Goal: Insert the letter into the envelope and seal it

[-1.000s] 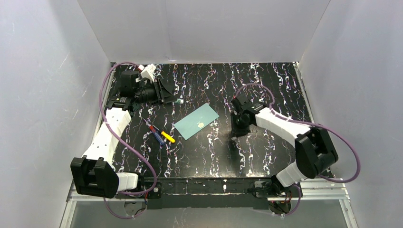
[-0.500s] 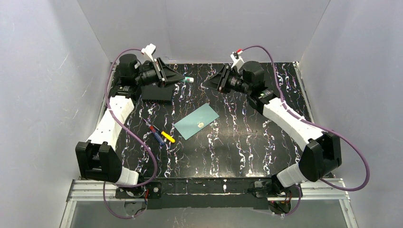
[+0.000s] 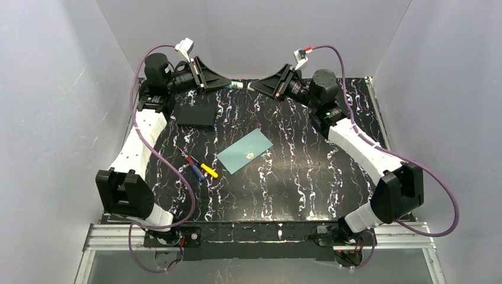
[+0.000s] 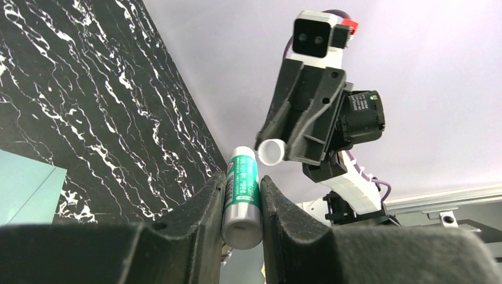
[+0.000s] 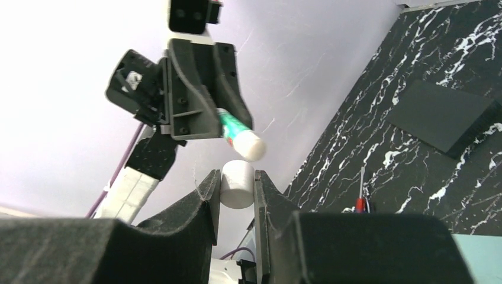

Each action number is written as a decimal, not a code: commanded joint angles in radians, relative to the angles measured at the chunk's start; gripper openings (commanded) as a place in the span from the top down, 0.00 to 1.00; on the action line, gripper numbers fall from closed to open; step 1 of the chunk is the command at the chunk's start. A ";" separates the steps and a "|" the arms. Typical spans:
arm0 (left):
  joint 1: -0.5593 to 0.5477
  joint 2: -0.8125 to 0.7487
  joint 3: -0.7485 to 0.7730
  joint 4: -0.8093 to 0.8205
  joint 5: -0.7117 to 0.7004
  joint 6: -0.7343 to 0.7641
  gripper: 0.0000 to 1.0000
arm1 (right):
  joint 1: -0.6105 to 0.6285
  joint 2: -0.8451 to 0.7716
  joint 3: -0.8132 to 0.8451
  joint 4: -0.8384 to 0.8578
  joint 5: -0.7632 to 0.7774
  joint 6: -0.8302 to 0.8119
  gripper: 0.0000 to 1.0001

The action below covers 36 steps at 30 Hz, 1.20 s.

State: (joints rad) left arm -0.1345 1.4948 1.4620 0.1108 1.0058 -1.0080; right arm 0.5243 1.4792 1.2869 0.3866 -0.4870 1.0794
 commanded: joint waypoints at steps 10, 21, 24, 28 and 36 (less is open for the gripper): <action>-0.004 -0.023 -0.002 0.004 0.024 -0.006 1.00 | -0.003 0.048 0.085 0.050 -0.067 -0.003 0.83; -0.016 -0.030 -0.020 0.006 0.043 -0.023 1.00 | 0.000 0.069 0.109 0.054 -0.108 -0.023 0.82; -0.017 -0.032 -0.023 0.010 0.038 -0.022 1.00 | 0.001 0.075 0.116 0.037 -0.113 -0.035 0.82; -0.019 -0.032 -0.027 0.010 0.031 -0.016 1.00 | 0.003 0.068 0.124 -0.030 -0.096 -0.091 0.83; -0.022 -0.032 -0.036 0.011 0.026 -0.001 1.00 | 0.003 0.056 0.140 -0.106 -0.055 -0.155 0.84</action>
State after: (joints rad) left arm -0.1509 1.5089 1.4380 0.1078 1.0122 -1.0214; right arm 0.5240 1.5513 1.3693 0.2905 -0.5556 0.9722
